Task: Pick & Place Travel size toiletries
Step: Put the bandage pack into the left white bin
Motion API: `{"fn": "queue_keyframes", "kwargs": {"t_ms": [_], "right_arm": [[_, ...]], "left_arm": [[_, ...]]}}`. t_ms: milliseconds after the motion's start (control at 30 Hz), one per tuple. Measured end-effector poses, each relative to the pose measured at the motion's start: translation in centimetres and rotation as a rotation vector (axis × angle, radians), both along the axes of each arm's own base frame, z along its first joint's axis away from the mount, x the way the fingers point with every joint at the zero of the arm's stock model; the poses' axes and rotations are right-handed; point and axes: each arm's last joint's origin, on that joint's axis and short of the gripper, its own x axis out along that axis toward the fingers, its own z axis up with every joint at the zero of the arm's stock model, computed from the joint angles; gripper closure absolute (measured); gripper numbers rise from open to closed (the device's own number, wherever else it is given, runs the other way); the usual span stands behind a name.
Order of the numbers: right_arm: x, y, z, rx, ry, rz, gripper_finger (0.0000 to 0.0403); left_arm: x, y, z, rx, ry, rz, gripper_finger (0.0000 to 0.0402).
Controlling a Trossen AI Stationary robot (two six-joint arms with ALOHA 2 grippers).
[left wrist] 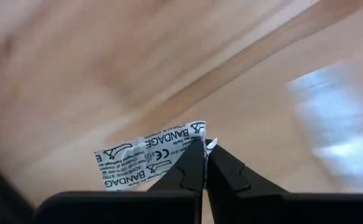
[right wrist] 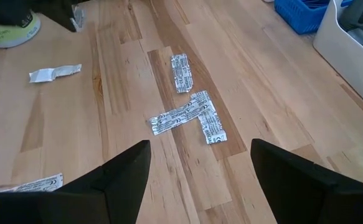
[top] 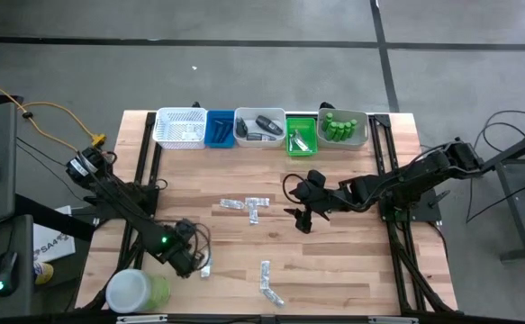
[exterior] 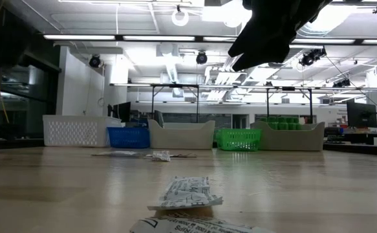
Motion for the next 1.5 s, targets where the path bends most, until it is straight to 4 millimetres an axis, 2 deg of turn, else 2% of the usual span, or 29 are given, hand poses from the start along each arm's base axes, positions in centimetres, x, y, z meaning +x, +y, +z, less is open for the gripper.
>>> {"fn": "queue_keyframes", "kwargs": {"t_ms": [100,233,300,400,500,633,767,900,1000,1233,1367,1500], "right_arm": [[0.0,0.0,0.0,0.000,0.000,0.000,0.0133],[0.0,0.0,0.0,0.000,0.000,0.000,0.0133],[0.0,0.0,0.0,0.000,0.000,0.000,0.0133],[0.0,0.0,0.0,0.000,0.000,0.000,0.0133],[0.0,0.0,0.0,0.000,0.000,0.000,0.0133],[0.0,0.0,0.0,-0.001,0.000,0.000,0.0133],[0.0,0.0,0.0,-0.001,0.000,0.000,0.0133],[0.0,0.0,0.0,-0.010,0.002,0.004,0.0133],[0.0,0.0,0.0,-0.011,0.002,0.004,0.0133],[0.0,0.0,0.0,-0.014,0.003,0.006,0.0133],[0.0,0.0,0.0,-0.017,0.005,0.009,0.0133],[0.0,0.0,0.0,-0.017,0.007,0.008,0.0133]], "left_arm": [[1.3,1.4,2.6,0.082,-0.058,-0.076,0.0400],[2.6,4.4,6.3,0.246,-0.056,-0.214,0.0400],[3.1,6.7,7.8,0.361,-0.016,-0.240,0.0400],[3.8,10.5,10.1,0.502,0.011,-0.177,0.0400],[4.5,14.7,11.1,0.558,0.047,-0.122,0.0401],[4.7,20.2,11.5,0.578,0.104,-0.063,0.0401],[4.1,25.3,11.5,0.584,0.153,-0.001,0.0401],[3.1,29.6,11.6,0.562,0.126,0.071,0.0401],[2.5,32.1,11.0,0.538,0.061,0.112,0.0401],[0.1,36.3,7.8,0.518,-0.046,0.260,0.0401],[-0.1,36.6,7.8,0.552,-0.043,0.290,0.0398],[0.0,36.6,7.7,0.545,-0.049,0.286,0.0372]]}}
